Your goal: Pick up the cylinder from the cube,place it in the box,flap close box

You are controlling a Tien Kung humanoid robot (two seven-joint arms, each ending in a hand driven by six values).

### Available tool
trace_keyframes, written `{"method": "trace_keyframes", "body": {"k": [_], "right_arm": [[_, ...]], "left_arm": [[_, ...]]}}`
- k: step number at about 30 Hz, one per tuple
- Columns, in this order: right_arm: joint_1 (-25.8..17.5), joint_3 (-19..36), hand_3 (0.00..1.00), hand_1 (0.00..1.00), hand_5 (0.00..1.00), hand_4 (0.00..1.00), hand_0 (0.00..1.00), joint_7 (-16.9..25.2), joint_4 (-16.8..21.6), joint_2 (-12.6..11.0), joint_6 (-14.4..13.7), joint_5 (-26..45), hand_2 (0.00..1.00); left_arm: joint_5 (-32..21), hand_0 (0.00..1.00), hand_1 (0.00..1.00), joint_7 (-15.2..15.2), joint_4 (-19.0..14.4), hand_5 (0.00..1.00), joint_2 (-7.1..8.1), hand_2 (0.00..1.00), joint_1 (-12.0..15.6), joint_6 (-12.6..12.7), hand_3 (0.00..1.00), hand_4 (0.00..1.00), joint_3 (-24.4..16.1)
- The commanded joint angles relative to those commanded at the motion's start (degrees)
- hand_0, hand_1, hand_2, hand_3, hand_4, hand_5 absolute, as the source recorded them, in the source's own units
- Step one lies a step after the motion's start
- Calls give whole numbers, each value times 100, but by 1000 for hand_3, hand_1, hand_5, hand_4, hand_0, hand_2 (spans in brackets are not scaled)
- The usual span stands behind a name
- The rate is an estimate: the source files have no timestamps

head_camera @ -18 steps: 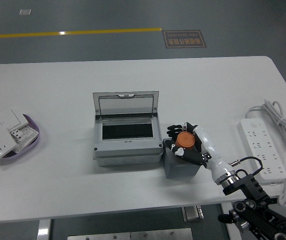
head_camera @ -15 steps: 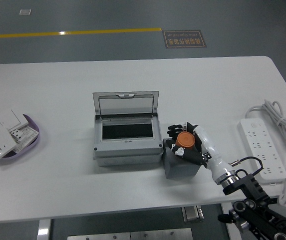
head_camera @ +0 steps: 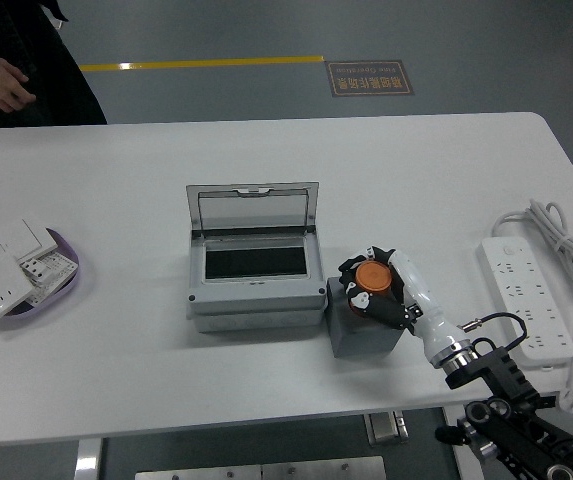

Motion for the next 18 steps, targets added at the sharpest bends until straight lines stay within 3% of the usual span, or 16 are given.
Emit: {"method": "trace_keyframes", "body": {"k": [2,3,9,12,18], "right_arm": [[2,54,271,358,2,2,417,-2,44,10,-26,-25,346],[4,85,234,302,2,2,364,-4,69,16,-36,-37,300],[92,259,230,297,2,2,367,-123,249,102,-130,-179,297],[226,259,230,297,2,2,367,-253,303,217,-184,-342,297],[688,66,223,291,2,2,348,-831,220,671,-137,-1023,291]], "left_arm": [[0,640,662,0,0,276,0,574,3,0,635,723,-3],[1,640,662,0,0,275,-1,574,5,1,635,724,-6],[2,640,662,2,0,277,-8,574,17,3,635,725,-19],[28,640,662,13,0,277,-11,574,23,4,635,725,-43],[39,640,662,19,0,276,-15,574,40,1,636,724,-37]]}}
